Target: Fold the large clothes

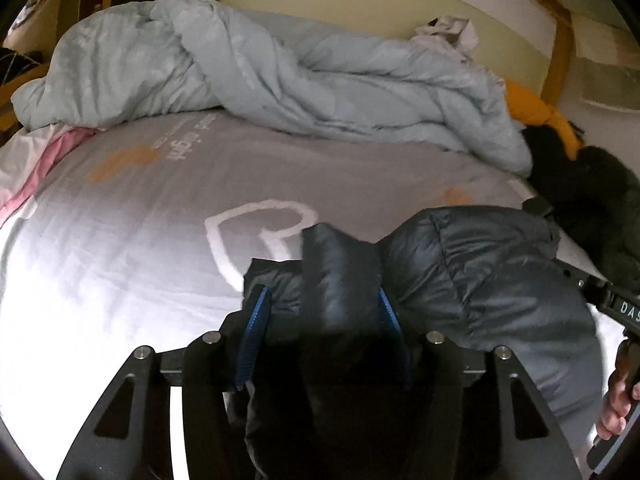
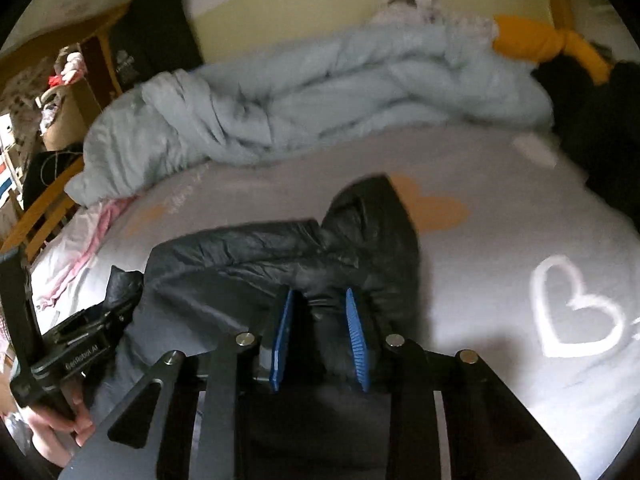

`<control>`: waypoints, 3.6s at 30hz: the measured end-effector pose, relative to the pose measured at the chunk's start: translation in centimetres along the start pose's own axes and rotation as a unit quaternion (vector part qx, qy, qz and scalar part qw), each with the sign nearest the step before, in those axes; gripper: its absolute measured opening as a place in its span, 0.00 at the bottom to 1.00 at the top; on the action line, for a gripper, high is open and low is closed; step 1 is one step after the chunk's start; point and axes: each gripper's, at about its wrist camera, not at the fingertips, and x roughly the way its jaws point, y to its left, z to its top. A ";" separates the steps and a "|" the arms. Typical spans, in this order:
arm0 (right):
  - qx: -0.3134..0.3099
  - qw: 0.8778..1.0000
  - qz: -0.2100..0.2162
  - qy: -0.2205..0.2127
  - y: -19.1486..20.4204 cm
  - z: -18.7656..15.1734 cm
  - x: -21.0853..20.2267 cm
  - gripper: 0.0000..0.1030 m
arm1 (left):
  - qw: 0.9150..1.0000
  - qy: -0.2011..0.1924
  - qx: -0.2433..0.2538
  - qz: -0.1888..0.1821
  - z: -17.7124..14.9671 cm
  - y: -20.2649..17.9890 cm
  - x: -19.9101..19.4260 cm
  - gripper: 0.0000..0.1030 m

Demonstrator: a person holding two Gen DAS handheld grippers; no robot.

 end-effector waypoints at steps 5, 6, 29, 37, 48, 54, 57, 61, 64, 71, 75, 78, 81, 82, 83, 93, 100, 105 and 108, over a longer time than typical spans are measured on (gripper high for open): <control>-0.004 1.000 -0.018 0.009 0.2 -1.0 2.4 0.28 | 1.000 0.004 0.019 0.007 -1.7 -0.3 1.2 0.56; -0.009 1.000 -0.022 0.008 0.3 -1.3 2.7 0.28 | 1.000 0.001 0.023 0.010 -1.9 -0.4 1.1 0.56; -0.068 0.997 -0.026 -0.029 0.5 -3.1 -3.1 0.30 | 0.999 -0.008 -0.017 -0.049 -1.2 1.6 -3.8 0.77; -0.020 0.998 -0.007 -0.056 -2.0 -5.4 -8.2 0.88 | 0.982 0.052 -0.113 -0.144 -3.2 3.7 -5.3 0.98; 0.127 0.983 0.129 0.034 -7.1 -8.0 -1.9 0.88 | 0.947 0.132 -0.205 -0.211 -6.5 4.9 -1.1 1.00; 0.127 0.978 0.165 0.032 -6.4 -8.7 -0.8 0.68 | 0.939 0.125 -0.203 -0.248 -6.4 4.5 -1.0 0.78; 0.075 0.989 0.126 0.003 -4.7 -8.5 -2.3 0.51 | 0.951 0.102 -0.177 -0.233 -5.9 3.6 -1.9 0.61; 0.042 0.994 0.101 -0.017 -3.4 -7.5 -4.7 0.47 | 0.963 0.060 -0.129 -0.230 -4.1 1.9 -3.9 0.46; 0.026 0.996 0.082 -0.040 -3.8 -6.7 -7.6 0.47 | 0.965 0.046 -0.102 -0.239 -2.9 -0.1 -4.9 0.45; 0.014 0.992 0.025 -0.124 -7.2 -4.0 -14.9 0.47 | 0.963 0.001 -0.045 -0.266 1.9 -7.8 -6.1 0.44; 0.017 0.987 -0.011 -0.160 -11.2 -1.9 -17.9 0.47 | 0.960 -0.025 -0.011 -0.278 4.5 -13.3 -5.4 0.44; 0.028 0.983 -0.037 -0.177 -14.9 -0.9 -19.2 0.47 | 0.956 -0.032 0.010 -0.293 5.9 -17.6 -3.2 0.44; 0.050 0.979 -0.072 -0.186 -19.1 -0.5 -19.9 0.47 | 0.952 -0.033 0.036 -0.301 5.9 -21.9 -1.0 0.44; 0.057 0.978 -0.079 -0.186 -20.1 -0.4 -19.9 0.47 | 0.953 -0.034 0.044 -0.299 5.7 -23.3 -0.2 0.44; 0.067 0.977 -0.088 -0.184 -21.7 -0.5 -19.6 0.47 | 0.953 -0.035 0.049 -0.296 5.7 -24.5 0.6 0.44; 0.074 0.985 -0.096 -0.123 -26.3 1.3 -10.5 0.47 | 0.975 -0.044 0.090 -0.200 3.4 -28.6 7.7 0.39; 0.077 0.986 -0.102 -0.104 -27.6 1.1 -7.8 0.49 | 0.979 -0.058 0.101 -0.169 2.4 -28.9 9.5 0.53; 0.076 0.985 -0.115 -0.103 -27.3 -0.1 -9.2 0.53 | 0.980 -0.122 0.103 -0.121 2.0 -28.2 6.8 0.76; 0.084 0.982 -0.128 -0.111 -26.5 -0.2 -10.3 0.64 | 0.972 -0.170 0.125 -0.103 1.8 -27.6 4.0 0.85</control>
